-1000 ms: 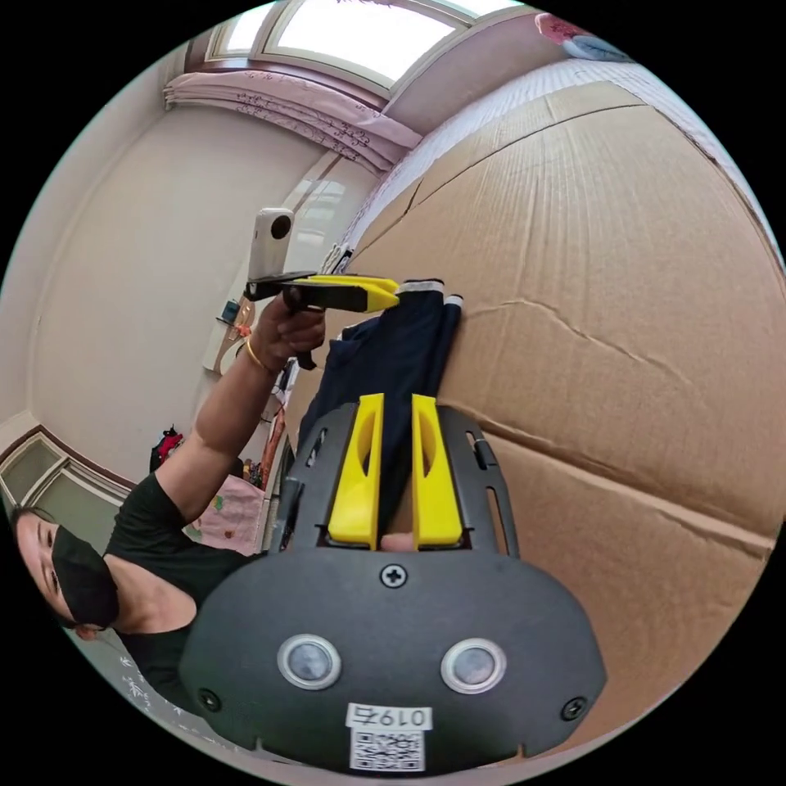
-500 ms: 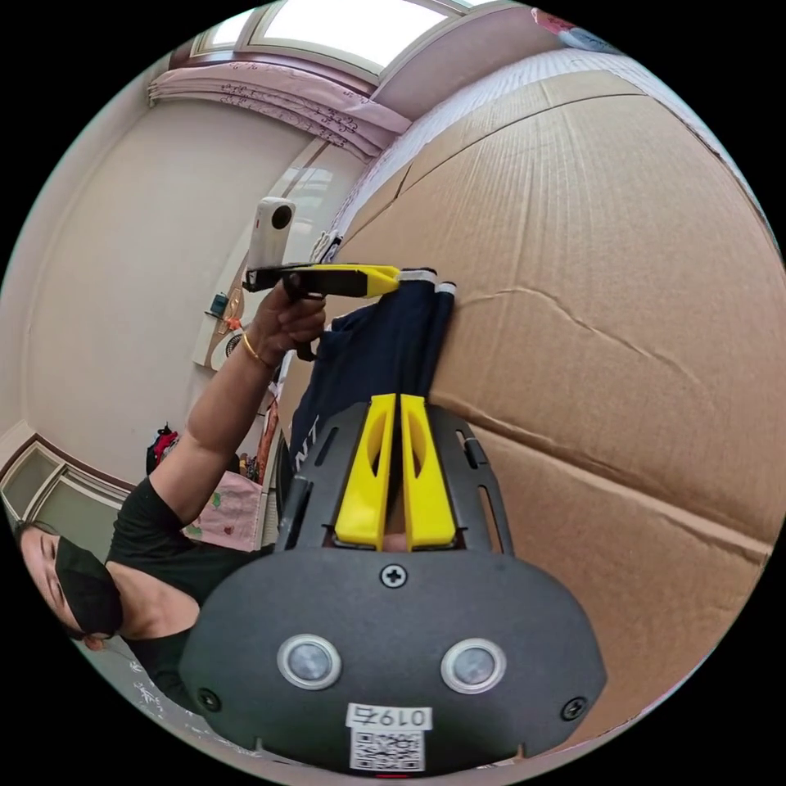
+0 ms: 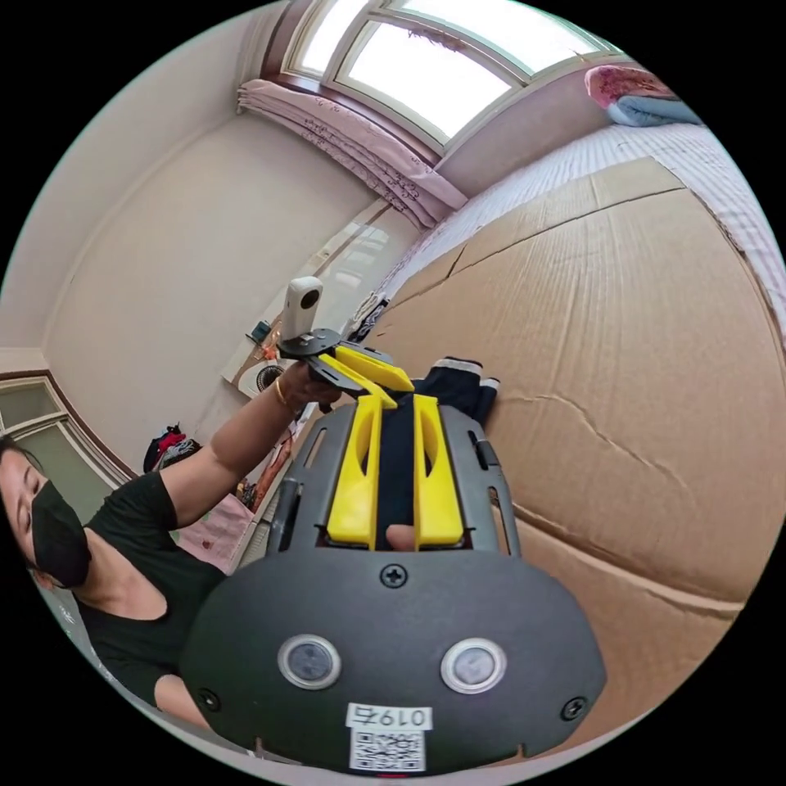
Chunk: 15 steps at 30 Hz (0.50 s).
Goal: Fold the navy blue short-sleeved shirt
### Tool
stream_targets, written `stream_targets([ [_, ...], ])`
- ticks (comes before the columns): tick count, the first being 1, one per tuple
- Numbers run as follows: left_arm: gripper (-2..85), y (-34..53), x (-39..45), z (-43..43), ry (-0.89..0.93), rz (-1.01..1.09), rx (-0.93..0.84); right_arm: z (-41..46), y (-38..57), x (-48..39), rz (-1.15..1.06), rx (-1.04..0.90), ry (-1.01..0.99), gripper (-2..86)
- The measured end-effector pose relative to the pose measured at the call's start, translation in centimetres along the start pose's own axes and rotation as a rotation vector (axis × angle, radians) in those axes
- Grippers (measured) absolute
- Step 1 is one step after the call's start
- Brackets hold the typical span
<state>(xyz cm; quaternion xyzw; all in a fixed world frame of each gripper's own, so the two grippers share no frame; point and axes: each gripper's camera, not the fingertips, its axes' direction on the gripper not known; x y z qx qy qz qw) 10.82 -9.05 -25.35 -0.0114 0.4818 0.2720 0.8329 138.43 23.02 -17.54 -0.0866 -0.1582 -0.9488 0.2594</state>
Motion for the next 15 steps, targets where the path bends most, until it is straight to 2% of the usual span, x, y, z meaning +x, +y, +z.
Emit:
stream_targets([
  [6,7.3,1.3,-0.5,-0.4,0.01,0.007,0.02,2.8,-1.4,-1.0,-0.054,-0.042,0.082,8.5],
  [11,4.4,1.8,-0.5,-0.2,0.01,0.037,-0.013,4.3,-1.7,0.0,-0.033,-0.102,0.101,8.1],
  [15,2.2,2.8,-1.3,-0.4,0.032,0.026,-0.005,4.3,-2.1,1.4,0.015,-0.072,0.114,7.3],
])
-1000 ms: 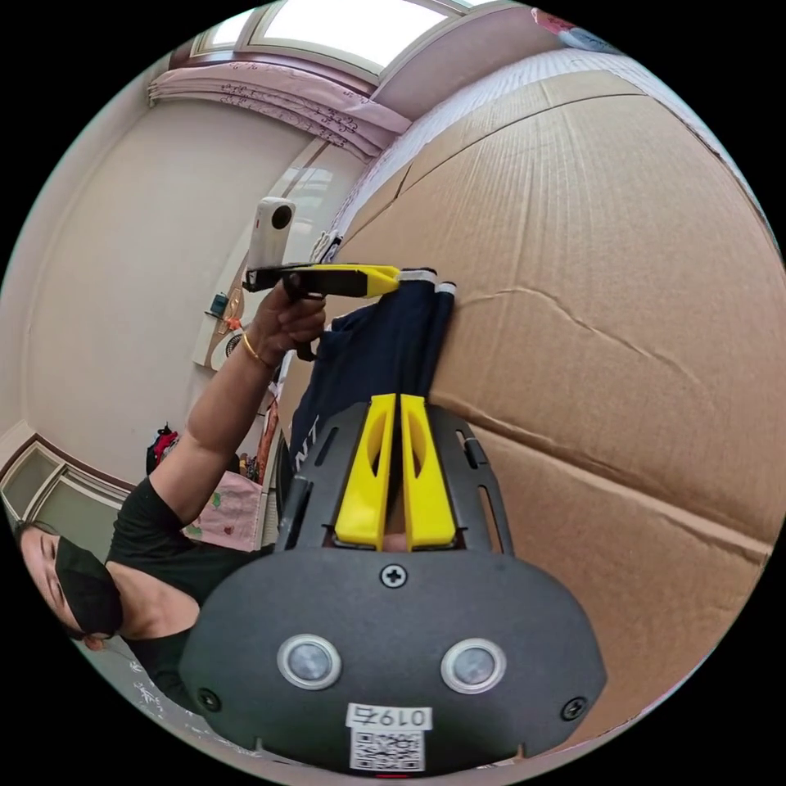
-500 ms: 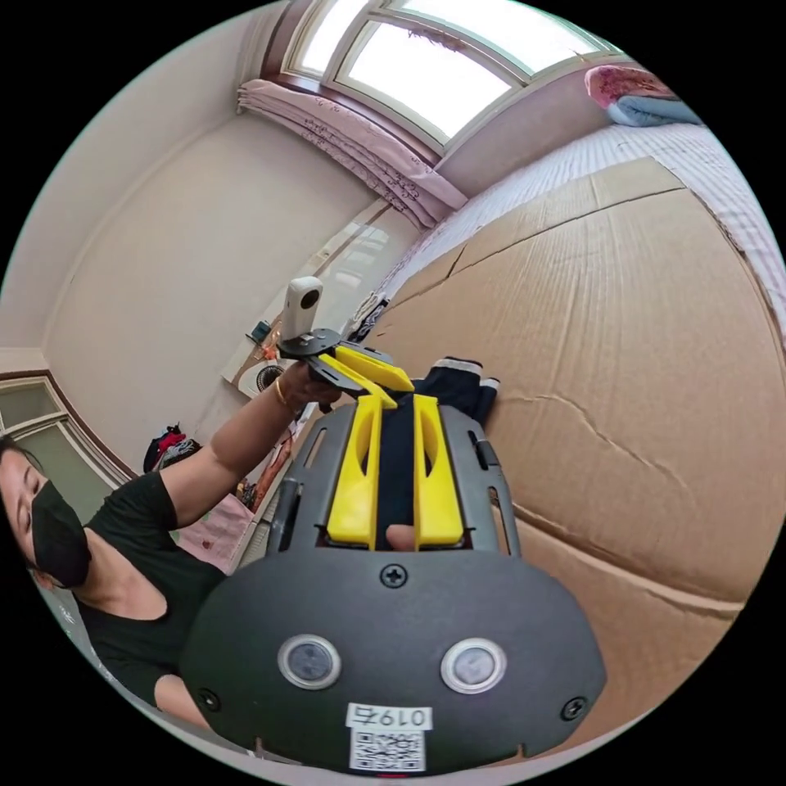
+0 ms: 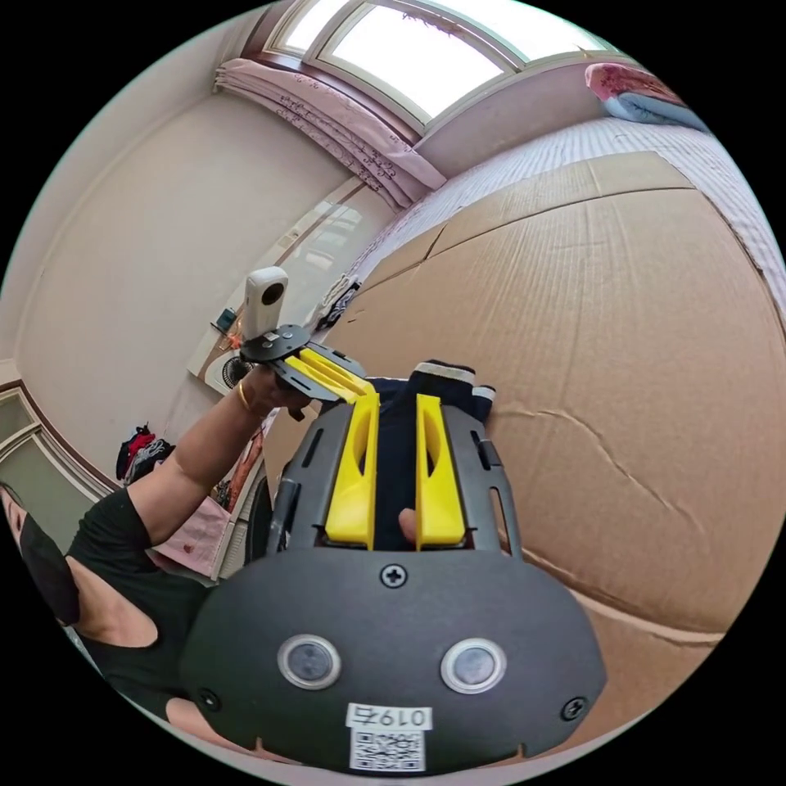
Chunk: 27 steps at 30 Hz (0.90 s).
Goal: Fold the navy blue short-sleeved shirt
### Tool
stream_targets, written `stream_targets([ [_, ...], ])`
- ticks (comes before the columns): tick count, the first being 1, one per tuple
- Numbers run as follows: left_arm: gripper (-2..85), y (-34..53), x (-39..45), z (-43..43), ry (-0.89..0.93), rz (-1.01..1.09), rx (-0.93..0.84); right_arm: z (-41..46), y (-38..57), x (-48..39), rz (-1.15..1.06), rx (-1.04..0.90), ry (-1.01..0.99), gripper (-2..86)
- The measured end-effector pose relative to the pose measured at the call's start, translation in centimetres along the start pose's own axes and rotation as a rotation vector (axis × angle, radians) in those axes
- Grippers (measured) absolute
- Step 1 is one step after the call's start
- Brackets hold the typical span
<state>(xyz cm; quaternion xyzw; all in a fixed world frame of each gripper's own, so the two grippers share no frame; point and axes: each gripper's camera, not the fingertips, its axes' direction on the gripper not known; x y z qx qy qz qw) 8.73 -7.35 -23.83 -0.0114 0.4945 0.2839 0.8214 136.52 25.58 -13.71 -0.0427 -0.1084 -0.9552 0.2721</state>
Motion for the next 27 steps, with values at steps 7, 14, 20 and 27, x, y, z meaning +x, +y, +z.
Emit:
stream_targets([
  [7,1.8,1.9,-1.0,-0.5,-0.003,-0.043,0.02,-0.2,-0.7,2.9,0.055,0.01,0.018,5.6],
  [14,3.9,4.7,-1.8,-3.6,0.044,-0.089,0.187,-1.8,-2.0,4.3,0.028,0.014,-0.044,6.0],
  [20,8.8,8.5,-2.3,-5.9,0.017,-0.046,0.137,-3.7,-3.1,4.9,-0.058,0.042,-0.04,5.6],
  [27,8.5,11.1,-3.4,-5.2,-0.069,-0.09,0.026,-1.8,-4.9,8.7,-0.034,-0.029,-0.021,5.6],
])
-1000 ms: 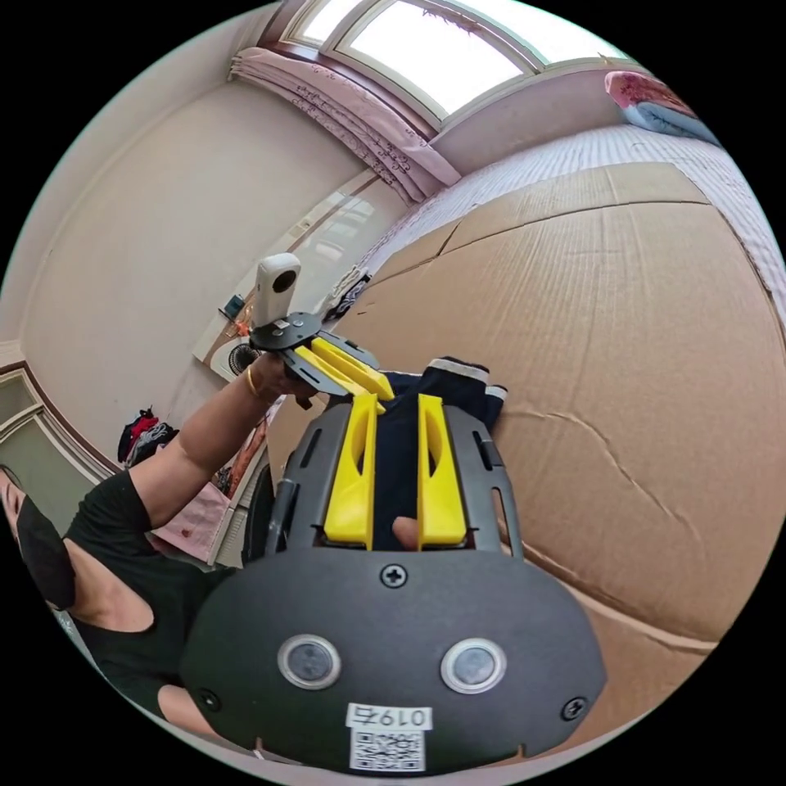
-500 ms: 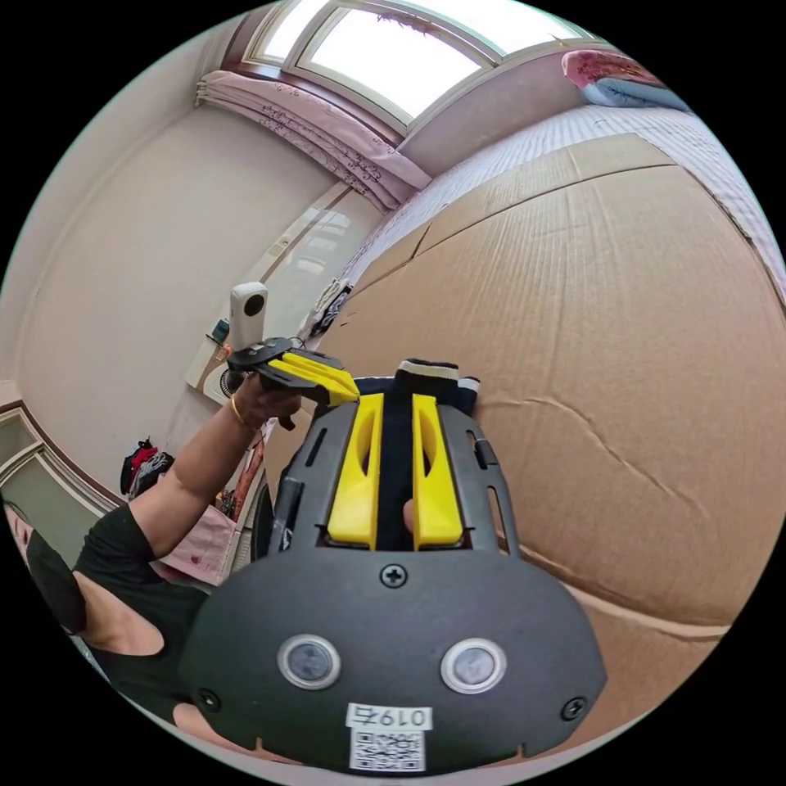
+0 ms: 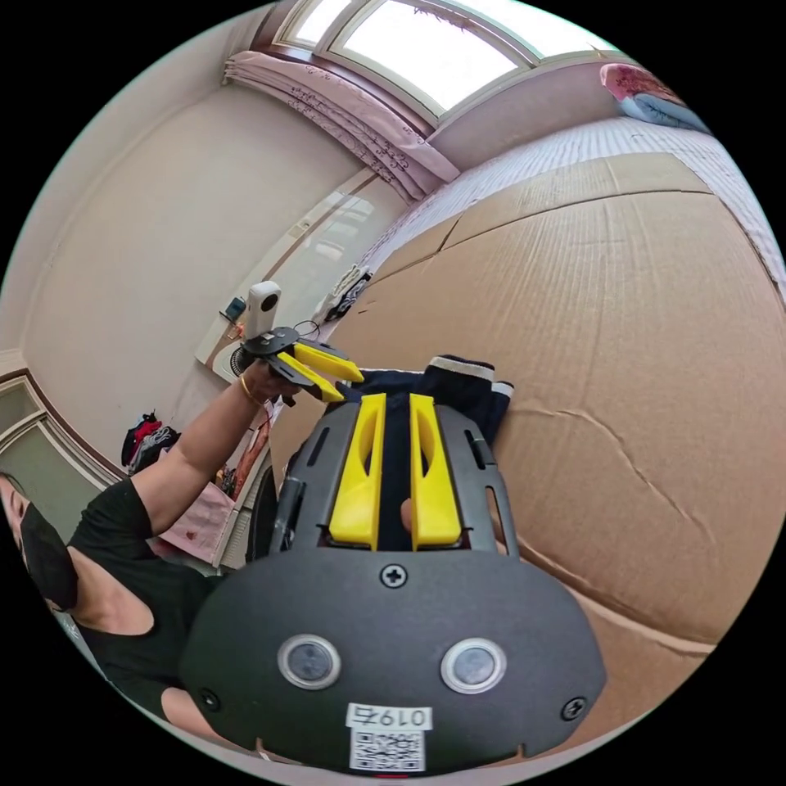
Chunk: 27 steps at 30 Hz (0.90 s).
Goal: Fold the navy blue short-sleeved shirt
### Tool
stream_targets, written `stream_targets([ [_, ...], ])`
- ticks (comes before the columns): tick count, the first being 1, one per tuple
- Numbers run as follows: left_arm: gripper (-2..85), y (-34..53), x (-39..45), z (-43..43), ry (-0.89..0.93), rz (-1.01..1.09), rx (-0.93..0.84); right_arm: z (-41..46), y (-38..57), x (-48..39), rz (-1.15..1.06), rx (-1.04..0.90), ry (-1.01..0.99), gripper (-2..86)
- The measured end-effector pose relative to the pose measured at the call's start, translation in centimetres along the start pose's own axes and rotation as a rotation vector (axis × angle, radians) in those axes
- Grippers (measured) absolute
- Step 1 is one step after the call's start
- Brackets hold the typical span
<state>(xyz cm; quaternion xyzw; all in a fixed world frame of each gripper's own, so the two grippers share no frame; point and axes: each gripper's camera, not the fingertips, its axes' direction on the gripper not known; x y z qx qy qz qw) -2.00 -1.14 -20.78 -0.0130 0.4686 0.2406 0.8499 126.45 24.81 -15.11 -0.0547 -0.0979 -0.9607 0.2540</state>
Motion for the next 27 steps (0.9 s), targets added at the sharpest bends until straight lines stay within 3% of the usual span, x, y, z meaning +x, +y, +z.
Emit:
stream_targets([
  [9,2.3,1.9,-1.3,0.4,0.055,-0.024,-0.01,-0.4,-1.6,6.1,0.035,0.013,0.037,4.8],
  [27,1.0,9.7,-0.9,0.0,0.128,-0.109,0.144,0.0,-3.1,17.9,-0.054,0.052,-0.002,5.6],
])
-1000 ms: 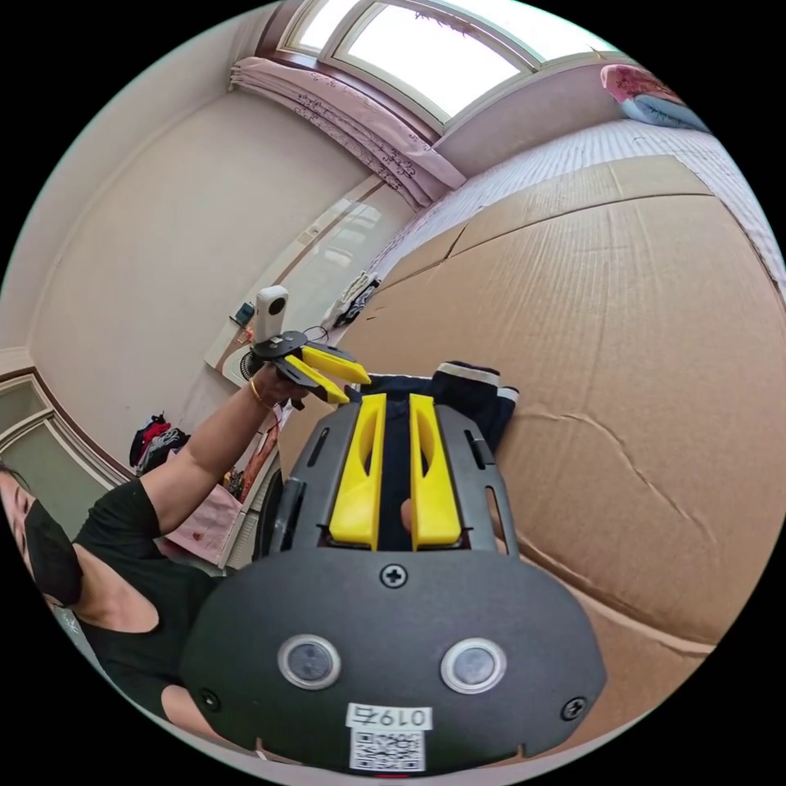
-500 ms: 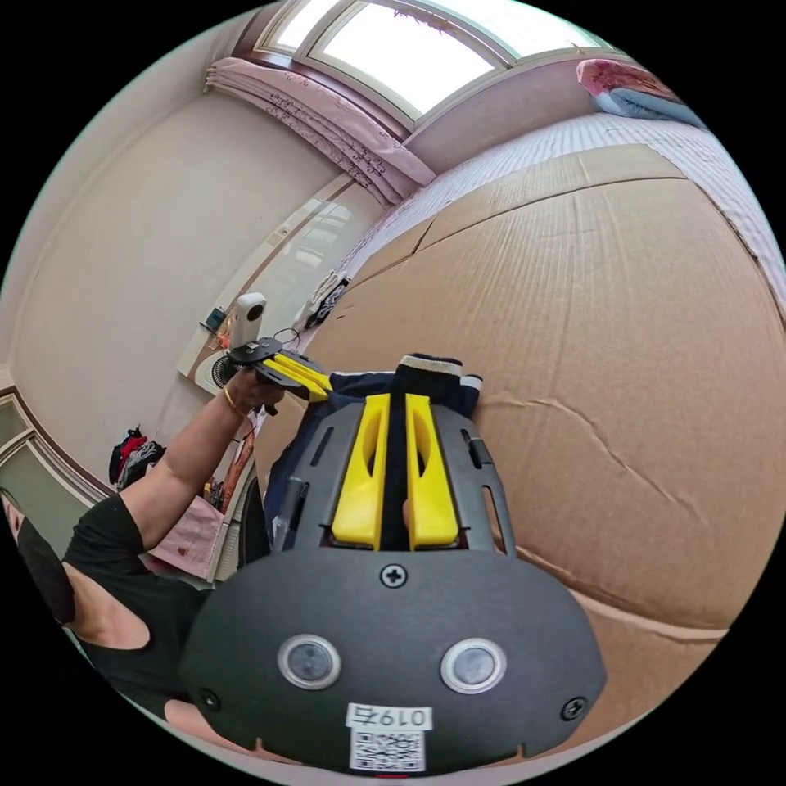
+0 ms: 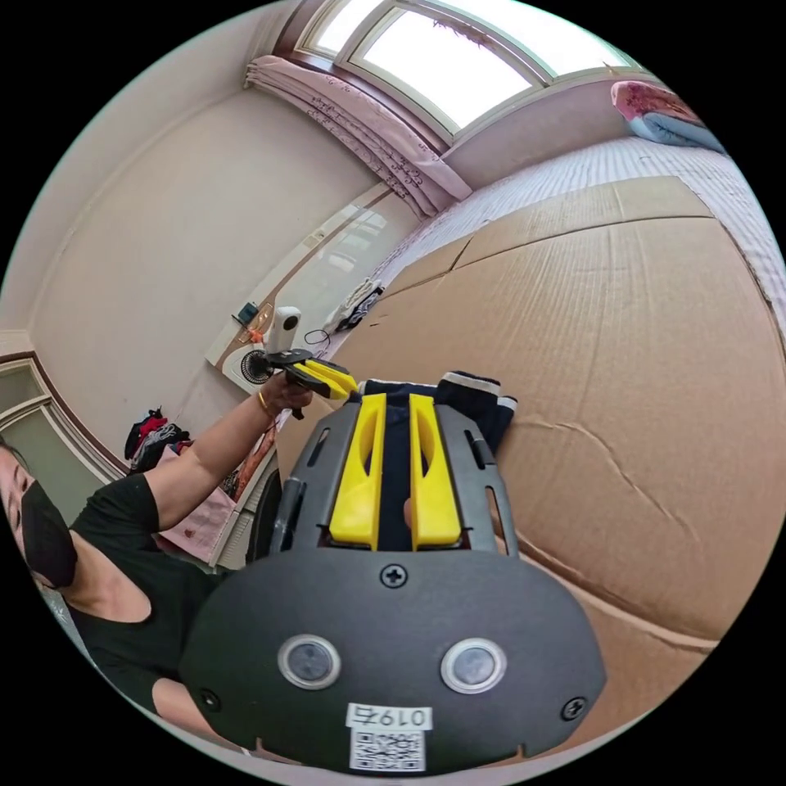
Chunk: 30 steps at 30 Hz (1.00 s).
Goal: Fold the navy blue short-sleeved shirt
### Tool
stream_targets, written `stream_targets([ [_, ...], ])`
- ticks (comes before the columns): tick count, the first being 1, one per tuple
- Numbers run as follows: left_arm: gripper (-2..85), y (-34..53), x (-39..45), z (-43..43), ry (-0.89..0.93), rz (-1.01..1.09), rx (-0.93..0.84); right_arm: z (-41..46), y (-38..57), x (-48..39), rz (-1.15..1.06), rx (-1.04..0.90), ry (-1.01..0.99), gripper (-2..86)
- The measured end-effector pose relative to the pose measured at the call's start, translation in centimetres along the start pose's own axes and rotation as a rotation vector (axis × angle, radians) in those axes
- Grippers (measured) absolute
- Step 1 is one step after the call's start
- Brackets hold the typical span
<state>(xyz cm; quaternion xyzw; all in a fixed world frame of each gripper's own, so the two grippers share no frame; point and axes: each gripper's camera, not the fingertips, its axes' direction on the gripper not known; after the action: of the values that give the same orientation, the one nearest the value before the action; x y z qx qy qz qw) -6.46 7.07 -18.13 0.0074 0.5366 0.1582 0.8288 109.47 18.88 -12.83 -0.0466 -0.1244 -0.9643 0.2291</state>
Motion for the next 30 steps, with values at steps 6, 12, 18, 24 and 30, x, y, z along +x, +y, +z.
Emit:
stream_targets([
  [6,1.1,2.4,1.0,2.1,0.016,0.004,-0.012,4.4,0.7,5.9,0.012,-0.064,0.006,5.3],
  [12,1.0,5.1,1.9,3.8,0.051,-0.04,0.002,7.9,2.2,12.4,0.038,-0.054,0.044,2.7],
  [18,1.4,7.4,4.8,6.7,0.016,-0.058,-0.005,12.1,4.0,17.0,0.013,-0.078,0.082,3.9],
  [24,2.0,12.8,13.4,4.7,-0.263,-0.055,0.191,12.4,9.1,12.6,-0.297,0.015,0.445,2.5],
  [30,4.4,25.7,33.7,12.7,-0.712,0.298,0.316,17.4,22.0,7.4,-0.563,0.177,0.789,-0.1],
])
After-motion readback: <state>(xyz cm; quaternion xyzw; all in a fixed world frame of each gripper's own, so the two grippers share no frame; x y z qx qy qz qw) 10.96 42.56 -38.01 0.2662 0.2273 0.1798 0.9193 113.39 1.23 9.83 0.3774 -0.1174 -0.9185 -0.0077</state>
